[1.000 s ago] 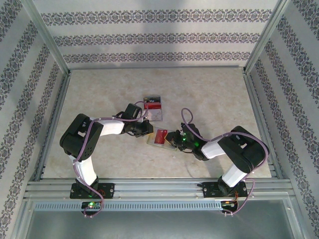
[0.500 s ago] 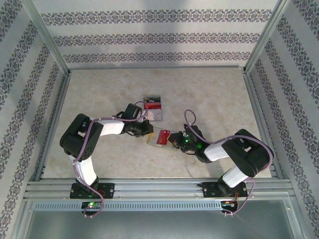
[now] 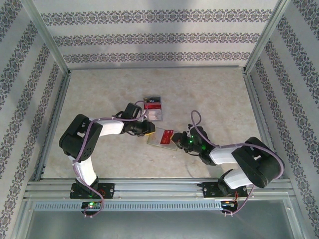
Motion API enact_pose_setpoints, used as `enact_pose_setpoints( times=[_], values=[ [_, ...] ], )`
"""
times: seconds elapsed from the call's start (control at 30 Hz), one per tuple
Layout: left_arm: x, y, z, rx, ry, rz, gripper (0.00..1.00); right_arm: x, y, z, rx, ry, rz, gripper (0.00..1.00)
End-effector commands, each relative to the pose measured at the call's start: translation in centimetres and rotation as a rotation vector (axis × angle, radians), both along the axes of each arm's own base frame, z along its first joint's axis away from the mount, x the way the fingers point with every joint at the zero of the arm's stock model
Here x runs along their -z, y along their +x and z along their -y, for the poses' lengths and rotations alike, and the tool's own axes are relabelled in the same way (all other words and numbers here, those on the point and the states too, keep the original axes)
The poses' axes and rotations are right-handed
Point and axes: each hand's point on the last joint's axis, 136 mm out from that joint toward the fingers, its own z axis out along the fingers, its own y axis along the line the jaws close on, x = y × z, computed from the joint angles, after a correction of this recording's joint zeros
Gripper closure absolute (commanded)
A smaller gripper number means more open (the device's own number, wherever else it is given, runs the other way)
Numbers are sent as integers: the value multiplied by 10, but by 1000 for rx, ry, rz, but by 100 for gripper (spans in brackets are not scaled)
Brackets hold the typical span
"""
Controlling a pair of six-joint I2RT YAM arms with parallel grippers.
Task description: Take the credit cards out of the card holder
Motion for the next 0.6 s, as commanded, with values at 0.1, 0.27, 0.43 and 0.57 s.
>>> enact_pose_setpoints(
  times=[0.1,0.27,0.43,0.57],
  values=[
    [-54,16,-3,1,-45,99,59,-6,-6,19,-4,-62,18,100],
    [-93,24,-22,-7,-29,211,54,-30,-3,34,-21,-101,99,100],
    [-128,24,-46,-17,-28,343,52,-82,8,38,-112,-128,281,100],
    [-161,16,-60,-1,-18,478,49,-122,14,41,-194,-199,437,100]
  ],
)
